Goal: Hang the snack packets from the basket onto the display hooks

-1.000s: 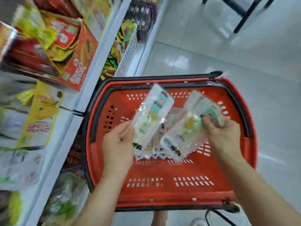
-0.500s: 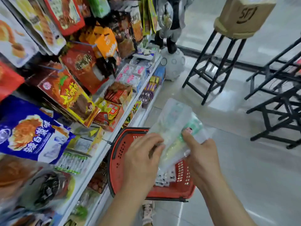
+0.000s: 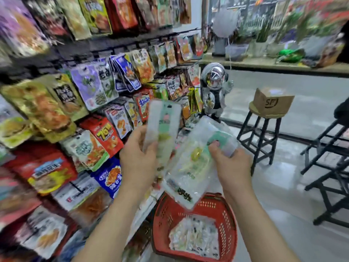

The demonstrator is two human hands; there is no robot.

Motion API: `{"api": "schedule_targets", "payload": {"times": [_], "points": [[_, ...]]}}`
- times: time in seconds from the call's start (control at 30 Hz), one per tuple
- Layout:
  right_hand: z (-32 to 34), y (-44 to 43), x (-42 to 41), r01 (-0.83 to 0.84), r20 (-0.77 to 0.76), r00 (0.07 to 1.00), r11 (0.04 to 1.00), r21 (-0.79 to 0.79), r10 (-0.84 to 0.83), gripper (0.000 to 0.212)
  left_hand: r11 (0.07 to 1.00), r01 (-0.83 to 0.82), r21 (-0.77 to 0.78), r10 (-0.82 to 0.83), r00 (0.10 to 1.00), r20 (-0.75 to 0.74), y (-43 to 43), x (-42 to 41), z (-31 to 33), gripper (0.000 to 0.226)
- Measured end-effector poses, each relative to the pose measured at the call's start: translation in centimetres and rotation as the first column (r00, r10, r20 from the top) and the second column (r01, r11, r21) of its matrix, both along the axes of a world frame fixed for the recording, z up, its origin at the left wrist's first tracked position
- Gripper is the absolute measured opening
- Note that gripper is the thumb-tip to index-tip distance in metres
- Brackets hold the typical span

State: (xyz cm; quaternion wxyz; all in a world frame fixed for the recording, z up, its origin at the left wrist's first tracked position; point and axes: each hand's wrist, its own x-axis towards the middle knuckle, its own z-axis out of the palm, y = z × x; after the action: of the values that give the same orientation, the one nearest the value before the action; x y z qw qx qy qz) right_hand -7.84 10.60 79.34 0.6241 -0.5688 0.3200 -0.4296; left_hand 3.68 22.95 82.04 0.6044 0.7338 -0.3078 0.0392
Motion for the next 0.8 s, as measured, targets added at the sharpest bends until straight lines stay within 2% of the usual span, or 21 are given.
{"api": "schedule_targets", "payload": {"times": [0.07,0.13,0.17,0.27,0.33,0.37,0.47,0.63,0.7,0.8], "points": [[1.9,0.6,0.3,0.003,-0.004,1.0,1.0,-0.028,-0.004,0.054,0.993,-0.058,-0.106,0.059,0.998,0.012,2.0,0.3,3.3,0.035],[3.6,1.0,0.8,-0.01,0.011,1.0,0.998,-0.069,0.01,0.032,0.984,-0.043,-0.173,0.037,0.999,-0.038,3.8,0.6,5.7,0.035],[4.6,1.4,1.1,-0.024,-0.006,1.0,0.994,-0.105,0.023,0.028,0.981,-0.017,-0.193,0.0,0.996,-0.087,4.5,0.8,6.7,0.033],[6.5,2.1,2.5,-0.092,-0.051,0.995,0.964,-0.25,0.082,0.034,0.977,0.032,-0.209,-0.078,0.973,-0.215,6.3,1.9,8.8,0.029],[7.8,2.8,4.0,-0.15,-0.027,0.989,0.948,-0.28,0.148,0.013,0.974,0.111,-0.198,-0.169,0.937,-0.306,6.8,2.8,9.4,0.029],[8.4,3.3,4.8,-0.192,0.0,0.98,0.943,-0.273,0.2,0.013,0.981,0.132,-0.144,-0.172,0.932,-0.318,6.9,3.2,9.4,0.027],[10.1,5.3,7.4,-0.352,0.064,0.925,0.907,-0.23,0.375,0.02,0.999,0.032,-0.02,-0.036,0.965,-0.259,7.1,4.1,8.9,0.014],[11.8,8.6,11.9,-0.458,0.223,0.864,0.888,-0.027,0.452,0.013,0.99,-0.137,-0.044,0.131,0.985,-0.114,9.4,7.2,9.3,0.014],[12.4,10.1,13.7,-0.477,0.237,0.852,0.879,-0.014,0.466,0.014,0.985,-0.168,-0.045,0.163,0.983,-0.086,10.6,8.2,9.4,0.013],[13.5,12.5,15.7,-0.497,0.23,0.833,0.863,-0.09,0.504,0.021,0.973,-0.226,-0.044,0.225,0.974,-0.019,12.5,9.8,9.6,0.014]]}}
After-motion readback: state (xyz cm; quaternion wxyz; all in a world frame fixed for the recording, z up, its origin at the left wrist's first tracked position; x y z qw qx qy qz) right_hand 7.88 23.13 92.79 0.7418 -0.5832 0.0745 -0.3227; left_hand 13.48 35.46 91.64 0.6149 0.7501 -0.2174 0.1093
